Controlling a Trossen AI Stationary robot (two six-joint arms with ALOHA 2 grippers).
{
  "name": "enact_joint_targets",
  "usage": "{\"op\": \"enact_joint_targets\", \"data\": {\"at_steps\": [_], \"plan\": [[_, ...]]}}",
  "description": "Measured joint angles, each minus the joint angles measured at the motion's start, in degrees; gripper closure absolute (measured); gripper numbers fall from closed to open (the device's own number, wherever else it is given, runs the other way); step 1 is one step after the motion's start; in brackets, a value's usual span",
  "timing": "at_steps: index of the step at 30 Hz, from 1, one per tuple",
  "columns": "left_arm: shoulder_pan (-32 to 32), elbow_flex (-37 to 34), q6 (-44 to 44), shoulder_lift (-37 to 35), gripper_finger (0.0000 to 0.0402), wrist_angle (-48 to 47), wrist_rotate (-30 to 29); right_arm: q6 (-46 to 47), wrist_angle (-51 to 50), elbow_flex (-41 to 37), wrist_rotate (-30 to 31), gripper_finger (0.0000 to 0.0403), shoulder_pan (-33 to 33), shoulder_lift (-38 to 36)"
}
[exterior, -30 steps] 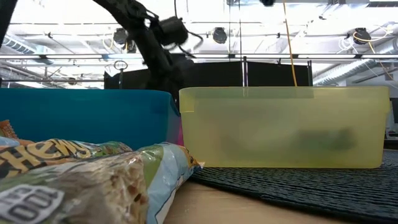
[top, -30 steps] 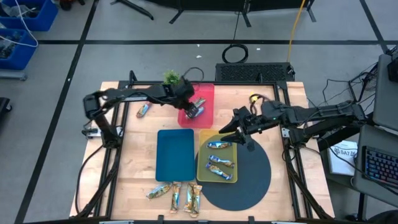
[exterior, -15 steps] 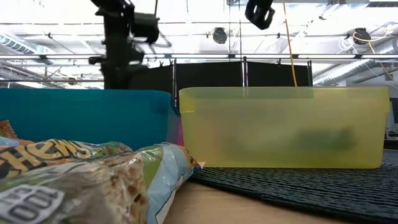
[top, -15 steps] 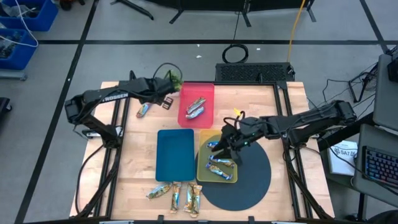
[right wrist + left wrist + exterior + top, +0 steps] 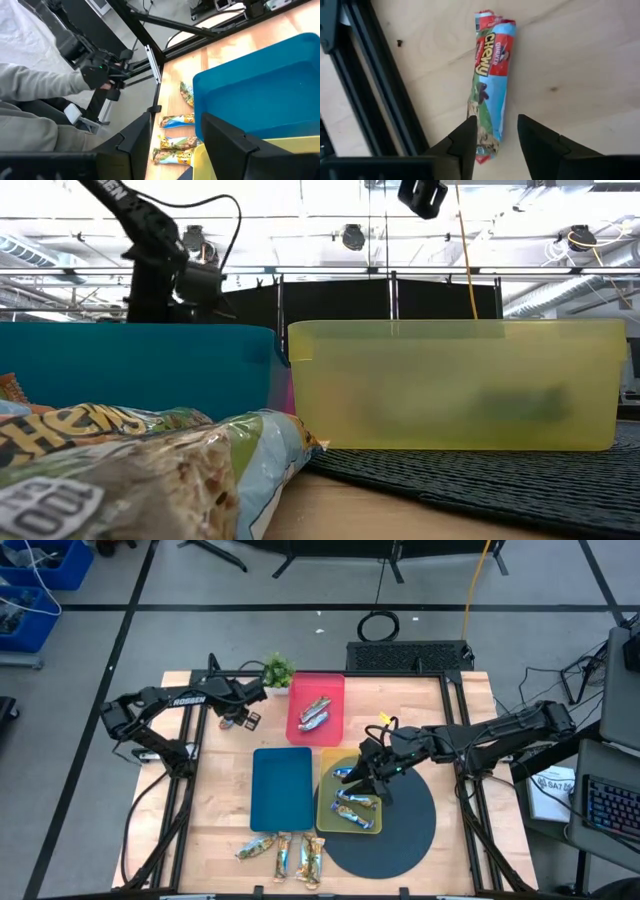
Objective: Pick and place Granola Bars by type
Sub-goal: Put the red granola bar into the red bin
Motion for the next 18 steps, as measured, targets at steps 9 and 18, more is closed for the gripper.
{"op": "enact_joint_targets", "data": {"at_steps": [9,18], "plan": [[3.37,-9.05,2.51,-1.04,0.0189,11.04,2.55,1.78,-0.25,0.00,0.04,0.0239,-0.02,-0.02],[5.33,-11.62,2.24,-1.67,0.0293,14.05,7.35,2.86,1.61,-0.02,0.27,0.0239,-0.02,-0.02]]}}
